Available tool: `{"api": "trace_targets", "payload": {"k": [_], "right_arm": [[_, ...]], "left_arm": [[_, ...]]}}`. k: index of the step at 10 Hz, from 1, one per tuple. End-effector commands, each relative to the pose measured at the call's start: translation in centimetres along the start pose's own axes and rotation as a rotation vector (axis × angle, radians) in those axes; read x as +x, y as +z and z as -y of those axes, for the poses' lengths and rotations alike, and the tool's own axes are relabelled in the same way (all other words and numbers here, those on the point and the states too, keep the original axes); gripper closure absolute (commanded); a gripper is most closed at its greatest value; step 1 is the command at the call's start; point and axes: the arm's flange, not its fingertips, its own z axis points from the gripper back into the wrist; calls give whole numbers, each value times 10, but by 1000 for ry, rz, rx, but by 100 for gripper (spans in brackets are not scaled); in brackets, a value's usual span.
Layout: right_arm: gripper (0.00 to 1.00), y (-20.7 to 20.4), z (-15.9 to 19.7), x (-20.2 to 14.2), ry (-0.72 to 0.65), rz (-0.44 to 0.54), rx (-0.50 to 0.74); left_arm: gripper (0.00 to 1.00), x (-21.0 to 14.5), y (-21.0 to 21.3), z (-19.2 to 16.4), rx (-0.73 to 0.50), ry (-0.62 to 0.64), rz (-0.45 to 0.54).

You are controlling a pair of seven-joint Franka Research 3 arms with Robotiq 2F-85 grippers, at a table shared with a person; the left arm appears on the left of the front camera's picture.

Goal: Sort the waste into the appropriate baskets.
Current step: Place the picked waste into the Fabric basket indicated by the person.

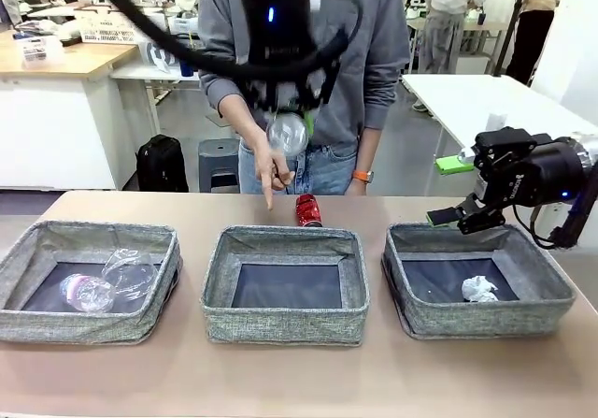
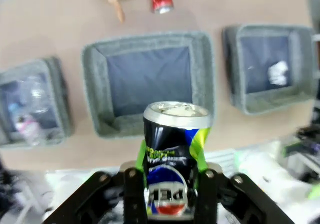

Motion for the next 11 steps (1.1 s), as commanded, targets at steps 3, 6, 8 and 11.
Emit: {"api": "trace_targets", "payload": {"k": [3, 6, 8, 11], "right_arm": [[0, 0, -1, 0, 18, 4, 14], [0, 0, -1, 0, 18, 4, 14], [0, 0, -1, 0, 18, 4, 14], [0, 0, -1, 0, 18, 4, 14]], "left_arm": [[61, -7, -110, -42, -9, 12, -19], [61, 13, -189, -67, 22, 37, -52], [61, 14, -204, -64, 23, 43, -115], [61, 13, -201, -60, 37, 39, -104]]}}
